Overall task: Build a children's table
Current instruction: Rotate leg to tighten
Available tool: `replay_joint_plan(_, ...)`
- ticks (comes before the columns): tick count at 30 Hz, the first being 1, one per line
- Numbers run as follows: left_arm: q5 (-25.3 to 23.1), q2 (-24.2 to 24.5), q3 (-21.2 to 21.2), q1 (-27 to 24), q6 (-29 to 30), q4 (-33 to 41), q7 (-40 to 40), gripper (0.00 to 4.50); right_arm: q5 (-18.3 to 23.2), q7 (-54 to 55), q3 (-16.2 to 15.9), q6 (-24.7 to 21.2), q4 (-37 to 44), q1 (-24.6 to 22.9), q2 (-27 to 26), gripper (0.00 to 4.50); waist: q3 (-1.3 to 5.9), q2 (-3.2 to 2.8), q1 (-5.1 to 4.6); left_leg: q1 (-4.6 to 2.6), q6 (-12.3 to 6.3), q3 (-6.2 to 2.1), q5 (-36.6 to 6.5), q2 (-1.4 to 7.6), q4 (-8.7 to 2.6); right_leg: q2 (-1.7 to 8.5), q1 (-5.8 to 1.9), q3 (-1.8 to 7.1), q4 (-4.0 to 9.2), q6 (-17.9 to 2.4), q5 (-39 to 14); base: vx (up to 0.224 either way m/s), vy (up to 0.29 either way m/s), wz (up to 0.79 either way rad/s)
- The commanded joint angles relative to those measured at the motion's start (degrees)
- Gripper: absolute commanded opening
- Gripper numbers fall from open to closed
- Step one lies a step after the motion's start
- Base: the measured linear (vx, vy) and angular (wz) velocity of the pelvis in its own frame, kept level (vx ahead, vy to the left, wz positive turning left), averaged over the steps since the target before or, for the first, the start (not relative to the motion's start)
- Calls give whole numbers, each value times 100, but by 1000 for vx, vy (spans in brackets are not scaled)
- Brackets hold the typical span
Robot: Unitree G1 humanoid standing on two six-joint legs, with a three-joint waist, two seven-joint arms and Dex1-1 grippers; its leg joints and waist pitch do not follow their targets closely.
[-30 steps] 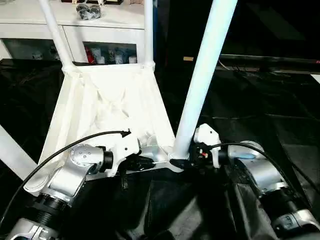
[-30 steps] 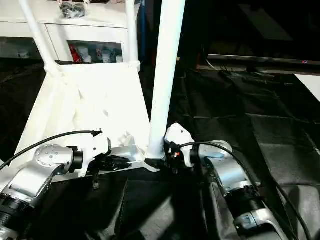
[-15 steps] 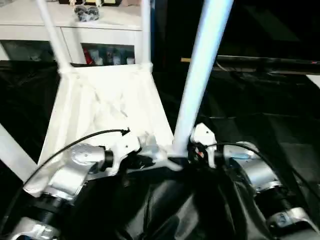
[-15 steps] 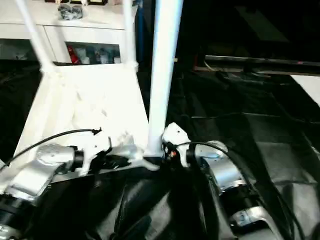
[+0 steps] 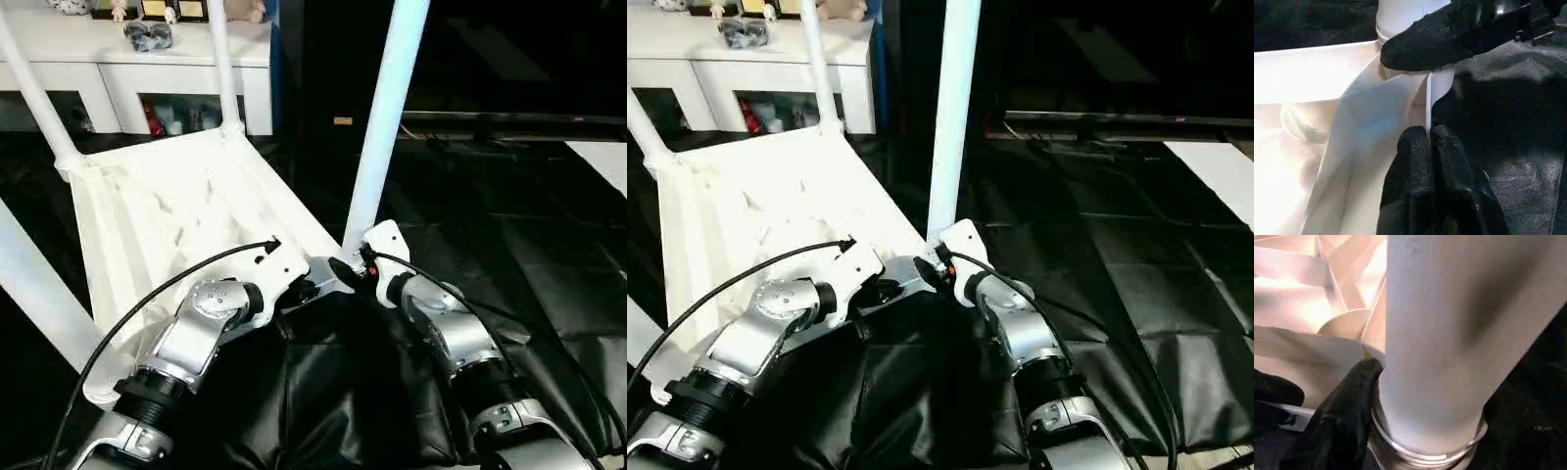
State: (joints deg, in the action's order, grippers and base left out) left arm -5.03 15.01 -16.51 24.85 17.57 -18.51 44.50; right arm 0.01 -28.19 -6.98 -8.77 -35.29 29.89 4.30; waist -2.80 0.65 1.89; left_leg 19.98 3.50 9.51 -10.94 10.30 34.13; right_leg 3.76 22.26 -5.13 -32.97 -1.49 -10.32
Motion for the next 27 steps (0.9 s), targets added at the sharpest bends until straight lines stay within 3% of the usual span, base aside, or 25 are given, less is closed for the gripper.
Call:
replay_joint_plan(1, 10, -197, -458, 83, -72, -63, 138, 0, 249, -827, -484, -68, 211, -26, -347, 340, 255, -41, 7, -71, 18, -195, -2551, 278, -524, 516, -156, 252, 556, -473, -3055, 0, 0, 0)
replay_joint_plan(4, 68, 53, -362, -19, -256, -13, 437, 0, 239, -1217, -500, -15, 320, -88, 17, 345, 264, -21, 33, -60, -41, -159, -2347, 283, -521, 539, -158, 278, 504, -637, -2714, 0, 0, 0)
replay_joint_plan(6, 187, 232, -303, -108, -390, 52, 719, 0, 176, -1451, -531, 106, 332, -105, 291, 381, 297, -23, 59, -18, -112, -137, -2022, 302, -516, 551, -200, 306, 432, -795, -2212, 0, 0, 0)
replay_joint_plan(11, 461, 712, -223, -283, -682, 182, 1512, 0, 240, -2309, -521, 359, 316, -46, 897, 381, 320, -8, 123, -41, -251, -64, -1614, 308, -474, 543, -185, 337, 373, -1086, -1758, 20, -13, 3)
replay_joint_plan(16, 653, 967, -147, -314, -855, 171, 2020, 0, 297, -3068, -584, 528, 375, -30, 1236, 381, 361, 37, 244, 21, -422, -25, -961, 304, -425, 522, -236, 337, 238, -1255, -1041, 0, 0, 0)
replay_joint_plan(17, 678, 994, -143, -309, -844, 158, 2068, 0, 308, -3150, -592, 538, 374, -22, 1266, 381, 356, 20, 272, 16, -439, -26, -893, 317, -429, 516, -232, 331, 224, -1273, -991, 0, 0, 0)
replay_joint_plan(18, 770, 1137, -166, -324, -854, 153, 2310, 0, 395, -3474, -641, 567, 425, -17, 1358, 354, 347, 21, 302, 9, -426, -22, -945, 322, -435, 512, -229, 322, 233, -1262, -1086, 0, 0, 0)
replay_joint_plan(22, 845, 1256, -194, -337, -870, 151, 2528, 0, 480, -3724, -701, 590, 456, -3, 1423, 340, 325, 2, 332, -28, -318, -22, -1239, 346, -461, 513, -195, 323, 271, -1193, -1469, 0, 0, 0)
replay_joint_plan(23, 881, 1295, -202, -337, -861, 152, 2615, 0, 496, -3817, -716, 613, 459, 5, 1440, 312, 316, 11, 335, -39, -268, -24, -1349, 345, -469, 517, -187, 328, 289, -1159, -1641, 0, 0, 0)
replay_joint_plan(24, 920, 1351, -214, -344, -838, 169, 2732, 0, 528, -3955, -740, 601, 491, -1, 1459, 312, 314, 9, 335, -44, -241, -26, -1390, 348, -473, 522, -184, 331, 293, -1144, -1706, 0, 0, 0)
replay_joint_plan(27, 936, 1402, -219, -340, -836, 161, 2828, 0, 546, -4100, -766, 598, 529, -23, 1472, 296, 313, 13, 337, -25, -192, -37, -1420, 350, -488, 531, -194, 335, 301, -1064, -1828, 0, 0, 0)
